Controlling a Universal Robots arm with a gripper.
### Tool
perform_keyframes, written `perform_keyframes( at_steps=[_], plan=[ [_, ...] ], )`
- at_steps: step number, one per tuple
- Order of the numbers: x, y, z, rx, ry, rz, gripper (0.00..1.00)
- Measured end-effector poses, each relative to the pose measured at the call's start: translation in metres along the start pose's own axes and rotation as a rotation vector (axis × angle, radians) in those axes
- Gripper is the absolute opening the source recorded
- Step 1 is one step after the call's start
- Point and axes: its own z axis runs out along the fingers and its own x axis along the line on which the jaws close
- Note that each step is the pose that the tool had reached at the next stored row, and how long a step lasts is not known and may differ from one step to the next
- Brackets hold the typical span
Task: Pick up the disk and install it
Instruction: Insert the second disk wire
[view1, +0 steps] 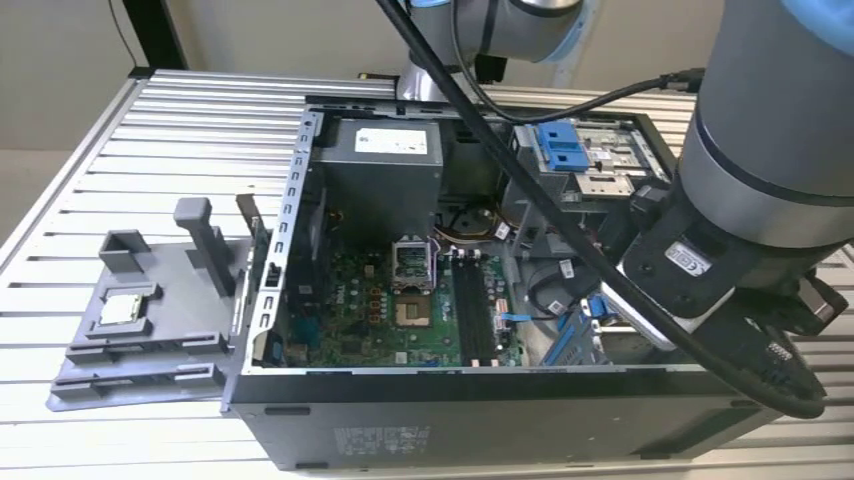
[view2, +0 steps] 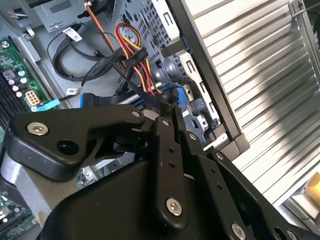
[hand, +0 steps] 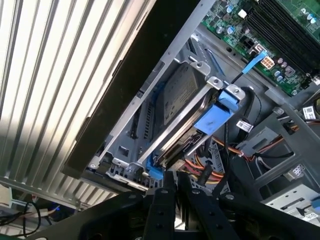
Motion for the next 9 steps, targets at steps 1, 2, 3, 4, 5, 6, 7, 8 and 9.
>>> perform_keyframes(
  at_steps=[1,2,3,4,5,6,7,8,9],
  plan=[
    [-0.0006,0.001,-0.0005,-0.0078,0.0062,-0.004,0.0],
    [-0.0012,0.0017,-0.0009,-0.0165,0.0127,-0.008,0.0],
    [-0.0017,0.0024,-0.0014,-0.0254,0.0192,-0.012,0.0],
    [-0.0023,0.0032,-0.0018,-0.033,0.0244,-0.015,0.0],
    [-0.0031,0.0043,-0.0024,-0.0409,0.0285,-0.018,0.0],
    [-0.004,0.0056,-0.0031,-0.0473,0.0314,-0.02,0.0],
    [-0.0053,0.0073,-0.004,-0.0509,0.0327,-0.021,0.0],
    [-0.0067,0.0092,-0.005,-0.054,0.0342,-0.022,0.0],
    [-0.0079,0.0108,-0.0059,-0.0576,0.0359,-0.023,0.0]
  ],
)
